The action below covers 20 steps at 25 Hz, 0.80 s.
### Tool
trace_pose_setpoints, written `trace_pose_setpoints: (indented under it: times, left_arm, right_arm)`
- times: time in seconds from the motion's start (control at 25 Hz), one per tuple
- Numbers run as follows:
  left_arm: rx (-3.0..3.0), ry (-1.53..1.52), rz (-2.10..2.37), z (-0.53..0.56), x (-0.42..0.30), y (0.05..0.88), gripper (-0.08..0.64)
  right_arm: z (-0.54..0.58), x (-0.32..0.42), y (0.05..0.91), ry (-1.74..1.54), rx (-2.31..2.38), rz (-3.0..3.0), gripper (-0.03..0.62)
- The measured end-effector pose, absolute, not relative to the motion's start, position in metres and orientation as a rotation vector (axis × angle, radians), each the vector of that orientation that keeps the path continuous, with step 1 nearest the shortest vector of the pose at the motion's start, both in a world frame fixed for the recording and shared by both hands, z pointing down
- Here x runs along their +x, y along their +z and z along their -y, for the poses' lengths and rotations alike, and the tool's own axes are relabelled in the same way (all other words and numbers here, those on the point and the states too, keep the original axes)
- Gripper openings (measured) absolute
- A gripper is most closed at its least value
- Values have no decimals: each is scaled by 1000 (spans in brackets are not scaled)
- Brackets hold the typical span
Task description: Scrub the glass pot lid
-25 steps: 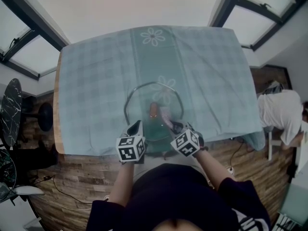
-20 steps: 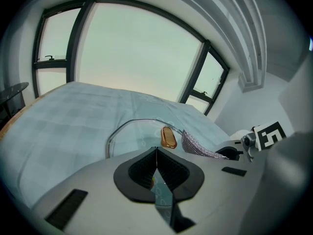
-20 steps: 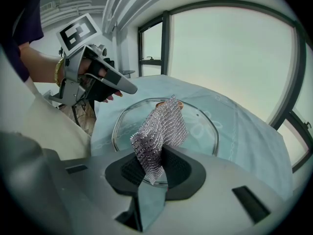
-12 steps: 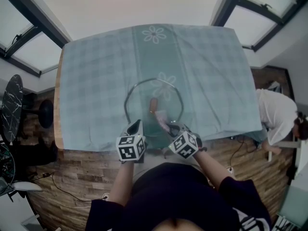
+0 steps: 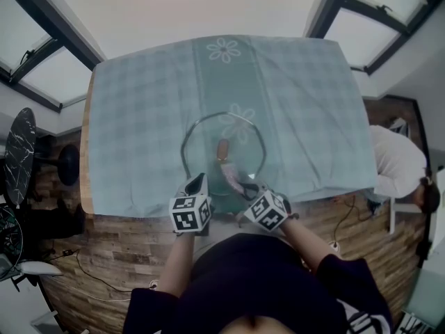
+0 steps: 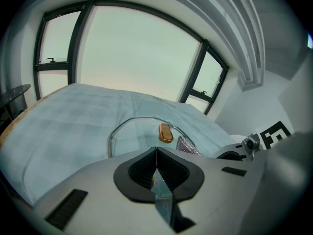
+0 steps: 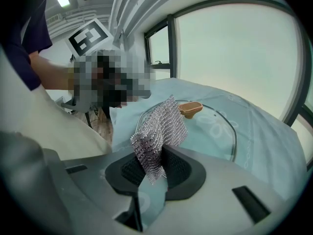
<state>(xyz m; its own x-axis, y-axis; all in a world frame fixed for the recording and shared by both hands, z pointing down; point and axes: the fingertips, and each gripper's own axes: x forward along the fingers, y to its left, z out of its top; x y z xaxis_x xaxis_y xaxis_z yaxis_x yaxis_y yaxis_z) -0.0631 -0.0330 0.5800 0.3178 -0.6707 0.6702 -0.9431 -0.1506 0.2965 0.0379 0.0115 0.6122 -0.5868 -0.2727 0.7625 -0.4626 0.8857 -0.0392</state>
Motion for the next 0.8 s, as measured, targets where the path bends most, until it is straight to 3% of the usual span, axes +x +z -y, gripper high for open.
trace_pose_setpoints:
  times: [0.68,0.8]
  left_arm:
    - [1965,545,1408,63,-35,585,8]
    - [1982,563,1402,72,-27,588,63]
  right_arm:
    - [8,67,567,464,699,2337,80]
    - [21,78,559,516,776,2356,80]
